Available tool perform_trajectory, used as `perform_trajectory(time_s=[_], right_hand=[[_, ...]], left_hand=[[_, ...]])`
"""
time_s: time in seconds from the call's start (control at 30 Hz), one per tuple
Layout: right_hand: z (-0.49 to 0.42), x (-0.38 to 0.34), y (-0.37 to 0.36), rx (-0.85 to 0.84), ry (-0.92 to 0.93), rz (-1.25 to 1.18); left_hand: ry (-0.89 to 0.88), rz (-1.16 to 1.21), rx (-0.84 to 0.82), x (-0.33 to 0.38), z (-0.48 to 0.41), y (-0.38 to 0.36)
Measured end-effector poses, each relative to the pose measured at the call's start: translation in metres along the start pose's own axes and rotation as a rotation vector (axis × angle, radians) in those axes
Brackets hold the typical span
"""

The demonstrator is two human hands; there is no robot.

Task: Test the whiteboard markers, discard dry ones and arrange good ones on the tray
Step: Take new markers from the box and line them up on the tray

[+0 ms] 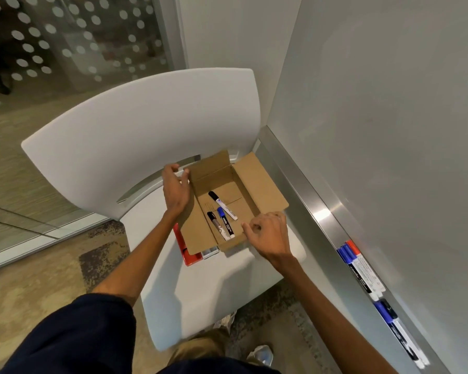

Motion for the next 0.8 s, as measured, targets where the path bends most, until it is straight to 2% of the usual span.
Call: perform_trajectory(time_s=[0.07, 0.17, 0.27, 0.47, 0.63, 0.8], right_hand=[[0.016, 0.006, -0.007, -0.026, 0.007, 0.024], [0.037, 0.015, -0.015, 0.080, 0.114, 0.009], [0.040, 0.019, -0.022, 0.034, 0.074, 0.023], [0.031, 0.010, -0.025, 0.000, 0.050, 0.099], [0.020, 0.010, -0.026, 0.021, 0.065, 0.078], [0.016, 0.012, -0.026, 0.037, 0.087, 0.069]], left_hand=[[0.082, 0.046, 0.078, -0.003, -0.005, -0.003], [0.057, 0.049, 0.056, -0.014, -0.009, -0.015], [0.068, 0.009, 0.038, -0.023, -0.008, -0.018], [-0.117, -0.182, -0.079, -0.011, 0.008, -0.029], [-0.334, -0.487, -0.154, -0.014, 0.024, -0.032], [-0.364, -0.563, -0.224, -0.016, 0.029, -0.032]])
Point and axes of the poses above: each hand's wrist, its own z-axis away from the middle knuckle, its own y-axis out of the back of the hand, x = y × z, the point moved 5 cm from there along -z, towards the middle knuckle, and after that the axes turned 10 degrees about x, right-handed, at the moved point
